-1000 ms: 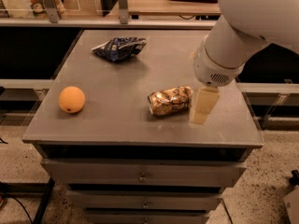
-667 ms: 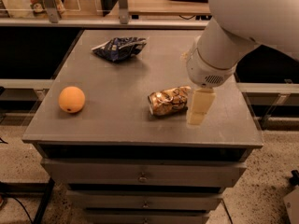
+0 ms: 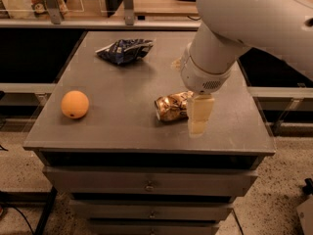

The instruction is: Place orange can upright

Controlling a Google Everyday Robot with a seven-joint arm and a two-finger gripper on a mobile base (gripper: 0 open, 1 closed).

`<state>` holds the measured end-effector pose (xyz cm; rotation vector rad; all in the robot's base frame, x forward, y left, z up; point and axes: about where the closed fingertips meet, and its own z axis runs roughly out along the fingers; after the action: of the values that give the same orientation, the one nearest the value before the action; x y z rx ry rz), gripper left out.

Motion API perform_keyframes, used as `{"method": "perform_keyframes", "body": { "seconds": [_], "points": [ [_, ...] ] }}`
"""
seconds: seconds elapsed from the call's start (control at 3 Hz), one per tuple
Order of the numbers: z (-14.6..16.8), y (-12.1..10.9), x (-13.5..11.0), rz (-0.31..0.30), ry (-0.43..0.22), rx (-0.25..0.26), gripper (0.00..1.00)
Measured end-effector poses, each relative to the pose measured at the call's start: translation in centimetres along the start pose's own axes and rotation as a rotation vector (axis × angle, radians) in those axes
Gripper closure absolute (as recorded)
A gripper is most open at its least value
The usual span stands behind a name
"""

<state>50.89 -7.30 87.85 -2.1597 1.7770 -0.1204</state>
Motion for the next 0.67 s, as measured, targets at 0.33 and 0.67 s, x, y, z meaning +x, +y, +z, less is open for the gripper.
{"method": "perform_keyframes", "body": {
  "seconds": [0.33,0.67],
  "points": [
    [1.2,0.0,-1.1,-0.069,-0.008,-0.045,0.0],
    [2.4,0.0,-1.8,-0.105,-0.001,-0.085,0.0]
  ]
}}
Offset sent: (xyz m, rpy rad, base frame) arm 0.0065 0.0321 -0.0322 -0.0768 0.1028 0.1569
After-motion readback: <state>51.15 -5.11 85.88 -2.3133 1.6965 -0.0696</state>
